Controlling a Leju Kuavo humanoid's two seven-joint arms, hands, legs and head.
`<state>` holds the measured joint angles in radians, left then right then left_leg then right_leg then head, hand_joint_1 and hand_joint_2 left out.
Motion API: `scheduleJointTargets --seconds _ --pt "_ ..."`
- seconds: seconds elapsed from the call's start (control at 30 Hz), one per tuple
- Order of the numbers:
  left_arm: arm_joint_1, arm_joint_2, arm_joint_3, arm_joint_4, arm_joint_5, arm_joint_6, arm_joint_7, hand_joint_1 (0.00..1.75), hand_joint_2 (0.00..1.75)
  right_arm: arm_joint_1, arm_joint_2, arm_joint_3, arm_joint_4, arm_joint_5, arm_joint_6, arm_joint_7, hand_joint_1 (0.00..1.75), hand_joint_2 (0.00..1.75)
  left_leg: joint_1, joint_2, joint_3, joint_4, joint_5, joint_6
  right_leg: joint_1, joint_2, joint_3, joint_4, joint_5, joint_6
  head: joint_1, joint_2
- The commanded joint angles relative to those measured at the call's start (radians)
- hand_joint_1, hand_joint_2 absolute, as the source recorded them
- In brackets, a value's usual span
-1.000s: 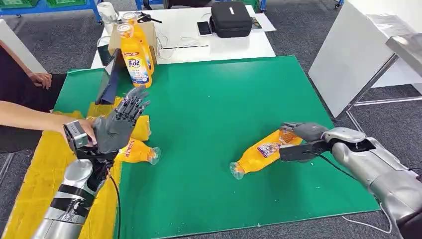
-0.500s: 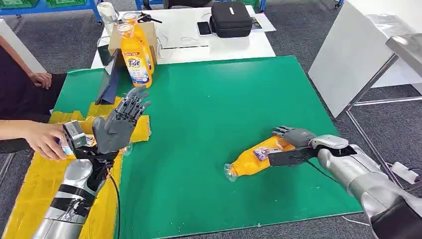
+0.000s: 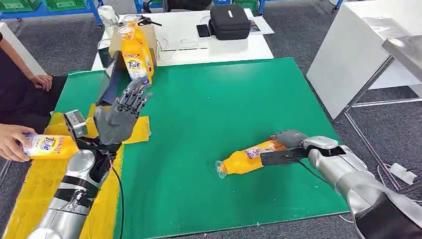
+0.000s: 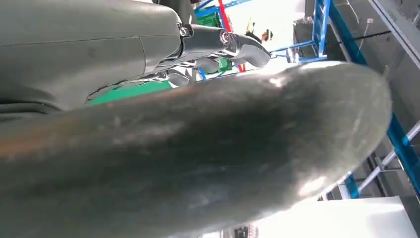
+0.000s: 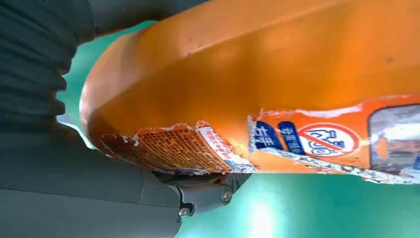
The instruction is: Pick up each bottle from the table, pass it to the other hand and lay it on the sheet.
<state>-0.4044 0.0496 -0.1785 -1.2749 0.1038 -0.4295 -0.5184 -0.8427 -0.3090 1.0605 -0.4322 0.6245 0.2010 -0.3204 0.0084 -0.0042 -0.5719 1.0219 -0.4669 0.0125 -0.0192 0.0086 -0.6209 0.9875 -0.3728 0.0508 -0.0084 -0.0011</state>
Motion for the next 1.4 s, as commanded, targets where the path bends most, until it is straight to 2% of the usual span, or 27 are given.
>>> scheduleJointTargets --seconds 0.03,0.07,0.1,0.17,0.23,0.27,0.3,0.4,0.5,0.8,1.0,1.03,1.4 --pt "-0.023 -0.012 -0.013 0.060 -0.005 0.007 0.012 0.00 0.00 0.094 0.081 -0.101 0.073 -0.067 -0.078 0.041 1.75 1.75 0.002 -0.002 0.000 -0.001 0.002 -0.001 0.002 -0.003 0.002 -0.003 0.001 -0.002 0.000 0.000" --pt "-0.002 -0.009 -0.005 0.040 -0.003 0.008 0.017 0.00 0.00 0.119 0.112 -0.181 0.061 -0.127 -0.120 0.030 1.75 1.75 0.002 0.000 0.002 -0.001 0.001 -0.001 0.002 -0.001 0.003 -0.002 0.001 -0.002 0.000 0.000" --pt "0.018 -0.008 0.009 0.024 0.003 0.013 0.026 0.00 0.00 0.163 0.154 -0.342 0.031 -0.281 -0.132 -0.039 1.75 1.75 0.002 0.000 0.002 -0.002 0.002 -0.001 0.002 -0.001 0.003 -0.003 0.002 -0.003 0.000 0.000" --pt "0.065 -0.012 0.040 -0.019 0.022 0.014 0.038 0.00 0.00 0.243 0.239 -0.567 -0.081 -0.465 -0.118 -0.144 1.75 1.75 0.003 0.004 0.004 -0.004 0.001 -0.001 0.003 0.003 0.004 -0.005 0.002 -0.003 0.000 0.000" --pt "0.116 -0.029 0.072 -0.081 0.027 0.024 0.049 0.00 0.00 0.313 0.327 -0.732 -0.235 -0.631 -0.006 -0.090 1.75 1.75 0.003 0.009 0.004 -0.004 0.000 -0.001 0.002 0.007 0.003 -0.004 0.003 -0.003 0.000 0.000" --pt "0.137 -0.040 0.084 -0.111 0.027 0.030 0.059 0.00 0.00 0.346 0.343 -0.724 -0.353 -0.604 -0.029 -0.051 1.75 1.75 0.005 0.015 0.005 -0.006 0.000 -0.002 0.003 0.014 0.002 -0.005 0.005 -0.005 0.002 0.000" --pt "0.147 -0.043 0.087 -0.125 0.028 0.033 0.078 0.00 1.75 0.366 0.361 -0.736 -0.423 -0.612 -0.036 -0.032 1.75 1.75 0.005 0.015 0.002 -0.003 -0.002 -0.003 0.004 0.014 0.000 -0.001 0.003 -0.004 0.000 0.000" --pt "0.168 -0.052 0.088 -0.159 0.009 0.061 0.092 0.00 1.75 0.401 0.412 -0.725 -0.552 -0.604 -0.062 0.008 1.75 1.75 0.004 0.009 -0.005 -0.001 -0.001 -0.003 0.004 0.009 -0.009 0.002 0.003 -0.006 -0.001 0.000" --pt "0.177 -0.060 0.084 -0.177 -0.014 0.087 0.090 0.00 1.75 0.416 0.435 -0.714 -0.590 -0.596 -0.075 0.015 1.75 1.75 0.004 0.000 -0.013 0.000 0.002 -0.004 0.004 0.001 -0.014 0.004 0.001 -0.006 0.000 0.000" --pt "0.169 -0.100 0.034 -0.195 -0.107 0.158 0.085 0.00 1.75 0.392 0.490 -0.653 -0.583 -0.550 -0.113 0.035 1.75 1.75 0.004 0.000 -0.016 0.001 0.003 -0.003 0.003 0.000 -0.015 0.004 0.002 -0.006 0.000 0.000" --pt "0.168 -0.101 0.029 -0.193 -0.106 0.157 0.085 0.00 1.75 0.388 0.487 -0.648 -0.574 -0.547 -0.115 0.035 1.75 1.75 0.003 0.000 -0.016 0.000 0.003 -0.003 0.002 0.000 -0.016 0.003 0.002 -0.005 0.000 0.000" --pt "0.155 -0.102 -0.030 -0.188 -0.120 0.150 0.099 0.00 1.75 0.360 0.521 -0.588 -0.521 -0.514 -0.115 0.045 1.75 1.75 0.003 0.000 -0.016 0.000 0.003 -0.003 0.002 0.000 -0.015 0.003 0.002 -0.006 0.000 0.000" --pt "0.160 -0.096 -0.106 -0.181 -0.127 0.141 0.099 0.00 1.75 0.360 0.615 -0.354 -0.386 -0.446 -0.094 0.065 1.75 1.75 0.004 0.002 -0.014 -0.001 0.003 -0.003 0.004 0.001 -0.015 0.002 0.002 -0.006 0.000 0.000"
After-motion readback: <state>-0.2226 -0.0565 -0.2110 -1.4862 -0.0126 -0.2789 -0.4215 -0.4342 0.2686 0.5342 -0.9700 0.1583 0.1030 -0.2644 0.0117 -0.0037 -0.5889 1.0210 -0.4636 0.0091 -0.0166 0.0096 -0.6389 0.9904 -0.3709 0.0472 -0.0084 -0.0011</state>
